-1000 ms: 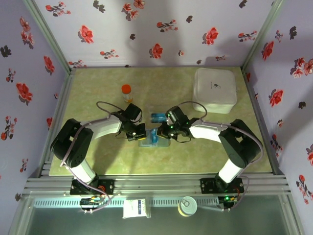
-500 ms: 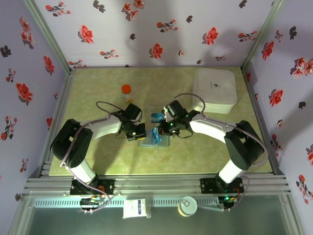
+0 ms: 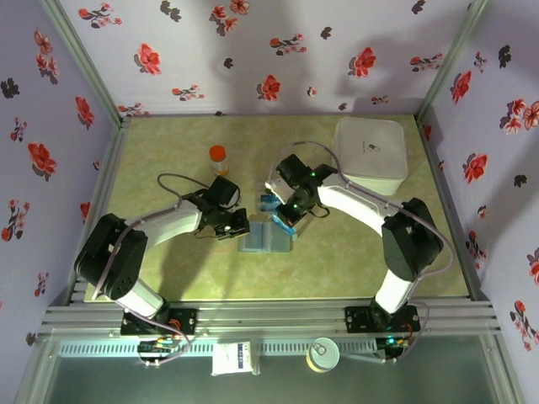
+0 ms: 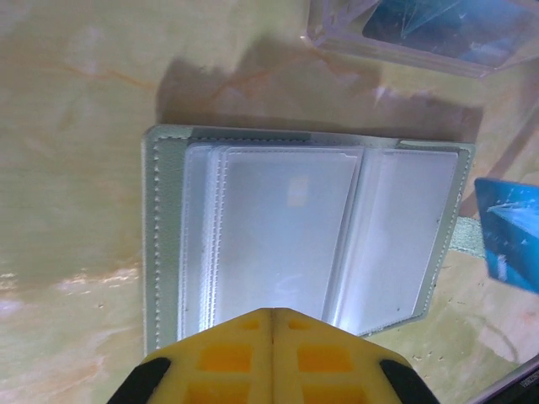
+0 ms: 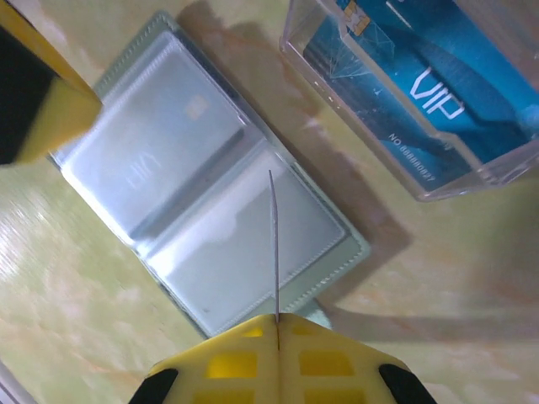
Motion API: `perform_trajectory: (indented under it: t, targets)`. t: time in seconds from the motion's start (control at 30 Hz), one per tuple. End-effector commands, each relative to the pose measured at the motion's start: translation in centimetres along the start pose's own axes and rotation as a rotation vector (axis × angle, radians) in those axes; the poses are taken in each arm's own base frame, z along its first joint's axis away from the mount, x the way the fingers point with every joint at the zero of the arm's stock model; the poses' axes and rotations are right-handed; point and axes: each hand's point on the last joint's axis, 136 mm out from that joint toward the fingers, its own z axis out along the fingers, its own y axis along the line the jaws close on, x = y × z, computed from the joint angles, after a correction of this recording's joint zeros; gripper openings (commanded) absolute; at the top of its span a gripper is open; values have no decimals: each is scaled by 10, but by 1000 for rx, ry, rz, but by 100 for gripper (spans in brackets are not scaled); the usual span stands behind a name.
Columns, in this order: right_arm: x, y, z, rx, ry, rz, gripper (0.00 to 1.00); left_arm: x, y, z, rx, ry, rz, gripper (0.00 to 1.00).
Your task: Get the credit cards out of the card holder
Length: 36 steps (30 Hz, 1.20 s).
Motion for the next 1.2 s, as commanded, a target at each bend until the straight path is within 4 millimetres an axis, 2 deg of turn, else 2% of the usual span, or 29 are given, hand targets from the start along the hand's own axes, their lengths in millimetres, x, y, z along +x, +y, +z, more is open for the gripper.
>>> perform_trajectory:
  t: [0.0,0.27,0.57,0.83,1.17]
  targets:
    - [13,-12,-7,35,118,-205,0,0,8,-6,-10,-23,-21,5]
    - [-2,-30,-18,88,220,-452,0,2,20,-13,-12,-39,-47,5]
    - [-43,-33,-25,55,196,-553,0,7,32,-13,-27,-35,-80,6]
    - [-70,-35,-14,12,190,-602,0,14,45,-4,-68,3,-92,6]
    - [-85,-46,5,-18,214,-655,0,17,52,2,-94,16,-92,5]
